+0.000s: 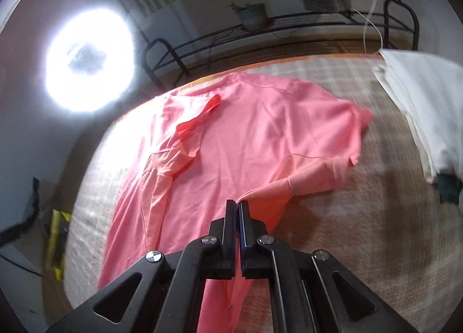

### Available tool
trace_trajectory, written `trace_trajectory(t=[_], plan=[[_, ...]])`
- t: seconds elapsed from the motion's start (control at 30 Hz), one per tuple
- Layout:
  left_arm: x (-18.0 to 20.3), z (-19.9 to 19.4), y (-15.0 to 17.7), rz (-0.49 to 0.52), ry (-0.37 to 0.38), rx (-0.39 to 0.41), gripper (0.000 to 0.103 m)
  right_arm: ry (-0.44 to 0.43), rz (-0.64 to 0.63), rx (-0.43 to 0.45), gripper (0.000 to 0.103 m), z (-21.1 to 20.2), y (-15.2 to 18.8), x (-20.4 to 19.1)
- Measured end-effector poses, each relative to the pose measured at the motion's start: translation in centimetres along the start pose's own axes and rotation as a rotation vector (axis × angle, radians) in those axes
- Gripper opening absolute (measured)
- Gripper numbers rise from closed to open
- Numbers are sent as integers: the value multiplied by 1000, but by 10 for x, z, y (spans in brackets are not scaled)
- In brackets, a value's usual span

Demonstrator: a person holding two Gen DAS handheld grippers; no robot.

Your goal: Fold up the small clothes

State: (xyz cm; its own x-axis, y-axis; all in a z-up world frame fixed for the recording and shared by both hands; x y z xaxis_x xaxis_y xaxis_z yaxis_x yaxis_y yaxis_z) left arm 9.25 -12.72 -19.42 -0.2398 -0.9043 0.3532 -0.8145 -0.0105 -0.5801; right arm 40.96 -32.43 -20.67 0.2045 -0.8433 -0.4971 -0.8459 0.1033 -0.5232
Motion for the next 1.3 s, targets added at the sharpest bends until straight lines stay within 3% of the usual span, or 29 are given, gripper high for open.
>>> trace_trajectory(t=[0.37,0.63,0.7,0.73,0.77,0.8,1.03,1.13,1.3], plan=[[-57,-16,9,-159,-94,20,0,80,-156,-76,0,56,-12,-72],[-95,-19,19,-245,-168,-2,0,146,-320,-156,0,103,2,-118],[-101,-16,21,-249,-187,-23,0,151,-336,-184,4,113,7,-120],[-103,-15,21,-253,-190,-37,0,151,-336,-194,14,115,9,-120],[-103,-15,21,-259,-183,-38,0,129,-332,-211,30,117,12,-119],[-104,-16,20,-265,-177,-37,0,95,-325,-225,34,116,13,-117],[-107,-32,16,-230,-177,-59,0,-128,-260,-209,34,55,11,-91],[-106,-46,13,-206,-194,-59,0,-129,-167,-146,37,20,-6,-49],[-106,-57,-22,-152,-244,-56,0,-32,41,-23,45,-10,-41,41]])
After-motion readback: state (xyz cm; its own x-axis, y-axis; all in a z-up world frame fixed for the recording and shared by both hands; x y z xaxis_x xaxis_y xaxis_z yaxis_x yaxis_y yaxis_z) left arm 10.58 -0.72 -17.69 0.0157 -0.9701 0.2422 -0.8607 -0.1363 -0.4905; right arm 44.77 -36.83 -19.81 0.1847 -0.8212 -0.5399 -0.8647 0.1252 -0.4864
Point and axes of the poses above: each gripper's, at about its wrist camera, not at the fingertips, and z roughly the way its jaws point, x to its right, y to its underside, the point moved 1 cm from there along z, roughly the way its jaws point, and after that the axes turned 13 degrees about -y, right-handed, at the moved point
